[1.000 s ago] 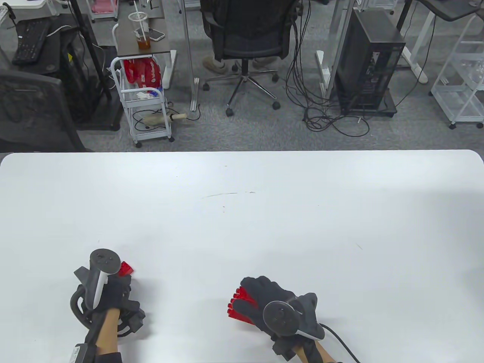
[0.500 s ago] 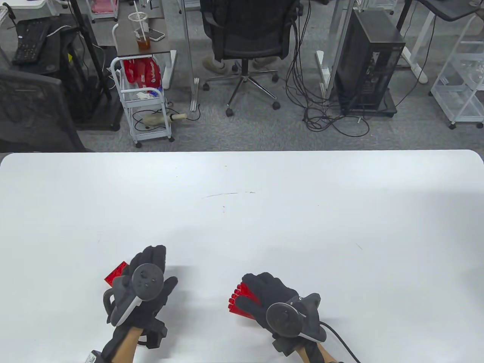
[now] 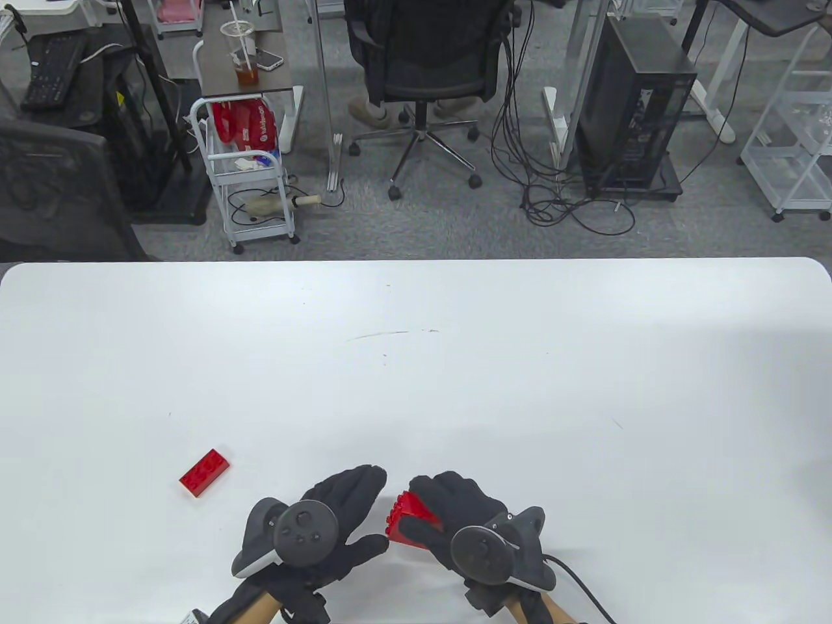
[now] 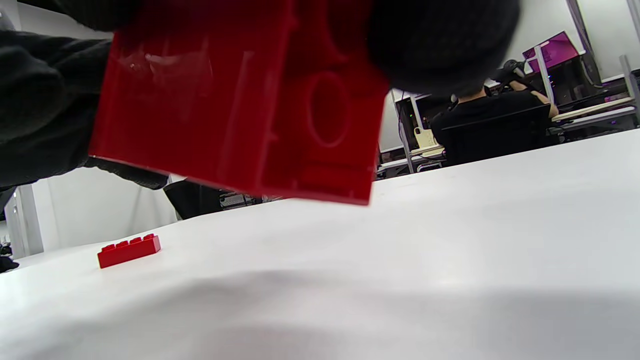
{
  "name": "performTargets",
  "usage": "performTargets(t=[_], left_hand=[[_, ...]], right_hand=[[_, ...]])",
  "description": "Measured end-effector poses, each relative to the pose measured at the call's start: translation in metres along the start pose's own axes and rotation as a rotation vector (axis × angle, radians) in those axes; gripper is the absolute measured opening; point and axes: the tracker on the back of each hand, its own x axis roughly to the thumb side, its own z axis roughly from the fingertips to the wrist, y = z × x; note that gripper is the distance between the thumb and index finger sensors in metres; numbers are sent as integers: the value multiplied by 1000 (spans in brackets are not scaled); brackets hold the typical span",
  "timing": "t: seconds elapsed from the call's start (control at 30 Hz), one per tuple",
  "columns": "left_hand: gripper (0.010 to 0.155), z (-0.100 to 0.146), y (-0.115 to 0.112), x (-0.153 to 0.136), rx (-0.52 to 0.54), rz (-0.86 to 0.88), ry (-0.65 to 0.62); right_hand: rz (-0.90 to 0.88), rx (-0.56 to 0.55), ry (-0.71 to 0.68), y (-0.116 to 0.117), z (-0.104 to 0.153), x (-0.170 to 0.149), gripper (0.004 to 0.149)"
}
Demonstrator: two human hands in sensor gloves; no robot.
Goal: Separate stacked toy bricks from each other
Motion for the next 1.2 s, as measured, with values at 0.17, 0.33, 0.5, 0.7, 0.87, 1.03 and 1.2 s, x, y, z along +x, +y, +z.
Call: performTargets(t=[0.17, 0.33, 0.5, 0.7, 0.87, 1.03, 1.2], left_hand=[[91, -2, -5, -2, -13, 77, -12], [84, -3, -9, -1, -7, 169, -41], [81, -4, -14, 4, 12, 157, -65], [79, -3, -15, 6, 81, 147, -34], [79, -2, -19, 13, 133, 83, -5], [77, -3, -24, 16, 155, 46, 12], [78, -3, -25, 18, 152, 29, 9]], right_hand=[[-7, 0, -19, -2, 2, 4, 65], [-7, 30, -52, 1, 2, 11, 65], [4, 39, -55, 3, 2, 11, 65], [19, 46, -58, 3, 2, 12, 64], [32, 47, -51, 3, 1, 11, 64], [41, 65, -34, 4, 0, 10, 64], [59, 69, -38, 3, 0, 10, 65]])
